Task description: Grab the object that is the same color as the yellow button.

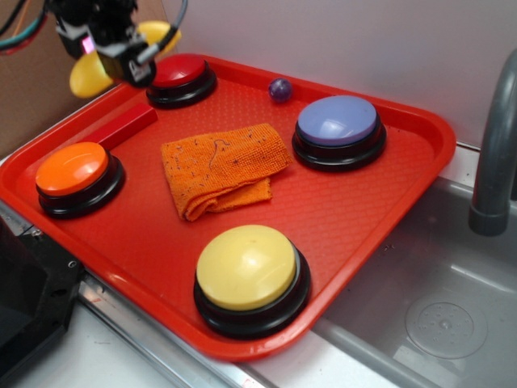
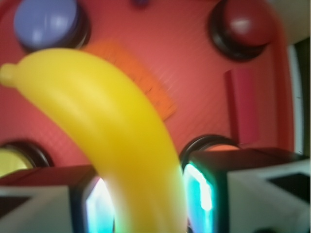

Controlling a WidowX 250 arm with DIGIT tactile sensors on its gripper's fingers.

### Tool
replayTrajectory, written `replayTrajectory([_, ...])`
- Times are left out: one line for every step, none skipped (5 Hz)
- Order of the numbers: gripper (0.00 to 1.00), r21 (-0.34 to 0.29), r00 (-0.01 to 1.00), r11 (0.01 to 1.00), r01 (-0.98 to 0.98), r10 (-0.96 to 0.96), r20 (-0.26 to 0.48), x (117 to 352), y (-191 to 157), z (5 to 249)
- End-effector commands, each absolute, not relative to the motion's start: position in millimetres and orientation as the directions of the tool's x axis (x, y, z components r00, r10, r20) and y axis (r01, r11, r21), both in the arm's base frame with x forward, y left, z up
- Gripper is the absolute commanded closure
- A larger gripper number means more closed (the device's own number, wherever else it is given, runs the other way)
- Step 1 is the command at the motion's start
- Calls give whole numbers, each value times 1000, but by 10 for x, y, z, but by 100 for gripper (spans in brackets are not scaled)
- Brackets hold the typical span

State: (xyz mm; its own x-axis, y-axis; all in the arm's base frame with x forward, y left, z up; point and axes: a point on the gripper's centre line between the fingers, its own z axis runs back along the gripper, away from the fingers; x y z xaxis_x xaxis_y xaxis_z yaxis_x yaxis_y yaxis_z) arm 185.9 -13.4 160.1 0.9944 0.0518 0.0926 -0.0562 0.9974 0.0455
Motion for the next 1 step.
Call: replayTrajectory([100, 15, 970, 989, -150, 144, 198, 2095, -41, 1963])
